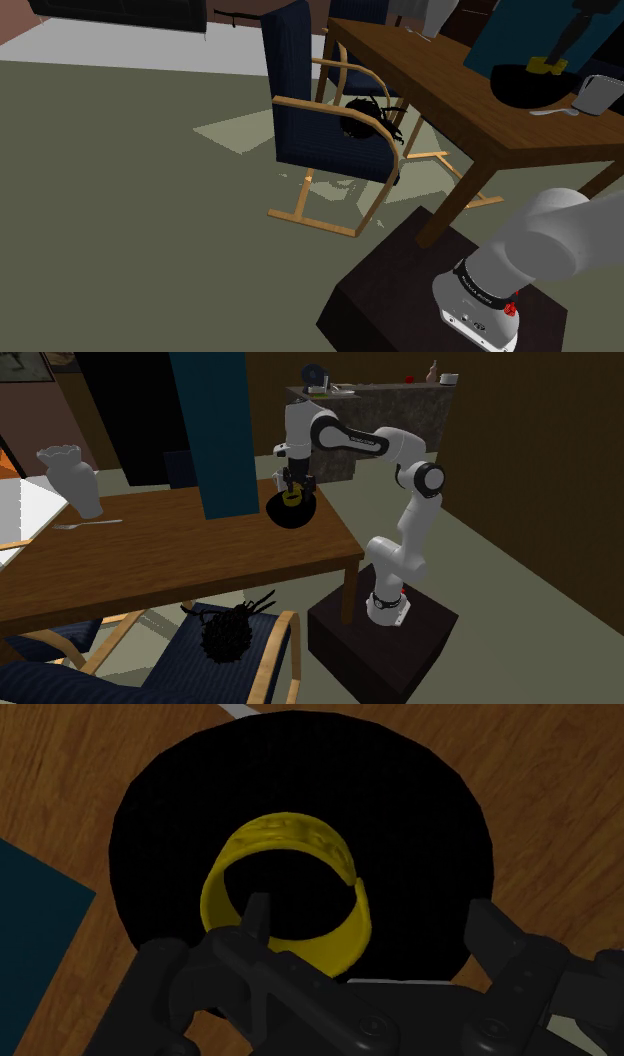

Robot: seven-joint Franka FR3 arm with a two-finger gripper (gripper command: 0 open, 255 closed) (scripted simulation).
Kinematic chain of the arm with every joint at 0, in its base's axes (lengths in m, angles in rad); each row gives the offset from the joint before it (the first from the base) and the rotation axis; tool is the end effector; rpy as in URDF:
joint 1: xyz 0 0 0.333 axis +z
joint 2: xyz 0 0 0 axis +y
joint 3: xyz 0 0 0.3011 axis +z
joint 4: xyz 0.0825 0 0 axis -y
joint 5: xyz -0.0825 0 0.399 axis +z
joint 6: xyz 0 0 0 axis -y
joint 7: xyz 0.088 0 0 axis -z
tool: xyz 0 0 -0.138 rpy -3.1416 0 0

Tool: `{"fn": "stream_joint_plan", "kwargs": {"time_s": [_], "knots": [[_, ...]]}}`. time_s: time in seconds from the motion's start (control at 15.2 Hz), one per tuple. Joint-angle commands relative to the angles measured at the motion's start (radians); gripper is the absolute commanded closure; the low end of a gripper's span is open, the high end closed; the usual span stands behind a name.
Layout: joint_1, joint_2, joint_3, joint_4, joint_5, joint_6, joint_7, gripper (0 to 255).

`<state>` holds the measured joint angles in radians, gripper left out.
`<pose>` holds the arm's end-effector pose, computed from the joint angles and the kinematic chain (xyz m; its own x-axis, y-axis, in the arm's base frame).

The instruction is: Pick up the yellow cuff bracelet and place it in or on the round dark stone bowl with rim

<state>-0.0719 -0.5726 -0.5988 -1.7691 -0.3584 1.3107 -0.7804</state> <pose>0.2220 -0.3494 0.6708 0.9961 0.0869 -0.0120 0.0872 -0.9955 0.0360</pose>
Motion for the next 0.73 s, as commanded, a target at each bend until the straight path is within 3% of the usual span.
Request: {"fn": "stream_joint_plan", "kwargs": {"time_s": [0.0, 0.13, 0.66], "knots": [[0.009, 0.031, -0.001, 0.075, 0.011, -0.045, -0.012, 0], [0.020, 0.075, -0.007, 0.174, 0.026, -0.102, -0.032, 0], [0.020, 0.075, -0.007, 0.174, 0.026, -0.102, -0.032, 0]]}}
